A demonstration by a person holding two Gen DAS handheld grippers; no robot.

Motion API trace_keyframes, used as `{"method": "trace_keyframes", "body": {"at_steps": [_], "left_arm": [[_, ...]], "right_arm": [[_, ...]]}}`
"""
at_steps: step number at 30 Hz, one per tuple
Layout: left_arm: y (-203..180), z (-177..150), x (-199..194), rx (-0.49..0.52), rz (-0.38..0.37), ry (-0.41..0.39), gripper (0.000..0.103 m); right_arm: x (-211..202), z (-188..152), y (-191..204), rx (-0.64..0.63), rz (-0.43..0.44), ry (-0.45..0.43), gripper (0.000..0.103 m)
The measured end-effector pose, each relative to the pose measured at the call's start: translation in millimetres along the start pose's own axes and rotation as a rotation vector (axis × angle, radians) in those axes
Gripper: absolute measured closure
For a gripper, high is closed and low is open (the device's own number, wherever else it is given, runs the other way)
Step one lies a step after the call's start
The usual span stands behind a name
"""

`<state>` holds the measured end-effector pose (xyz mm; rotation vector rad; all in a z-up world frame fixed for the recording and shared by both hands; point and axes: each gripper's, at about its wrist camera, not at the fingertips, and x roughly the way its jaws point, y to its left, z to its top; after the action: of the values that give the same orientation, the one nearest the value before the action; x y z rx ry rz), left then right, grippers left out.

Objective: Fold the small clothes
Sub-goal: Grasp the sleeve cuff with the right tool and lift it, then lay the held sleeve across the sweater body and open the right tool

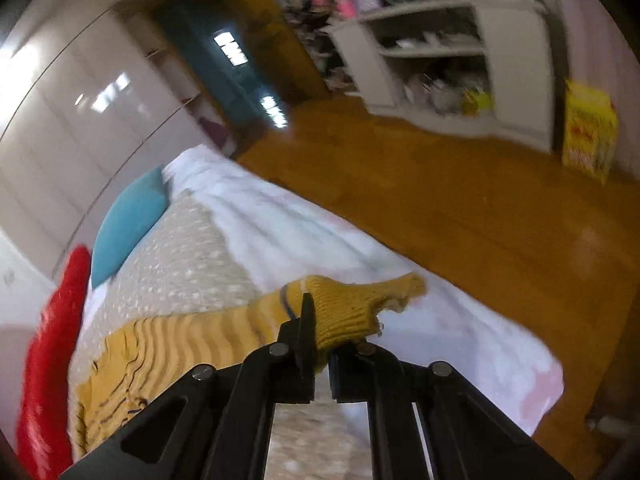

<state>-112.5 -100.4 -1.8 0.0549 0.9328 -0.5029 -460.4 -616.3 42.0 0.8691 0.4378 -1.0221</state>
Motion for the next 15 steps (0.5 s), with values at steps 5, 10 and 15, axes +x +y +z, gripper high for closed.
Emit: {"method": "trace_keyframes", "body": {"at_steps": [5, 10, 15], "left_arm": [[23.2, -0.2, -9.6, -0.033, 0.002, -0.030, 0.021], [58.4, -4.5, -20.2, -0.095, 0.014, -0.065, 0.021], [98.1, -12.8, -25.5, -0.164, 0.042, -0.082, 0.021]], "right_arm": [[-1.7, -18.0, 114.7, -0.214, 0.125, 0.044, 0.098], [27.0, -73.5, 260.3, -0.436, 0.294, 0.176, 0.098], [59.3, -149.3, 376.7, -0.615, 0.393, 0.291, 0.098]]}}
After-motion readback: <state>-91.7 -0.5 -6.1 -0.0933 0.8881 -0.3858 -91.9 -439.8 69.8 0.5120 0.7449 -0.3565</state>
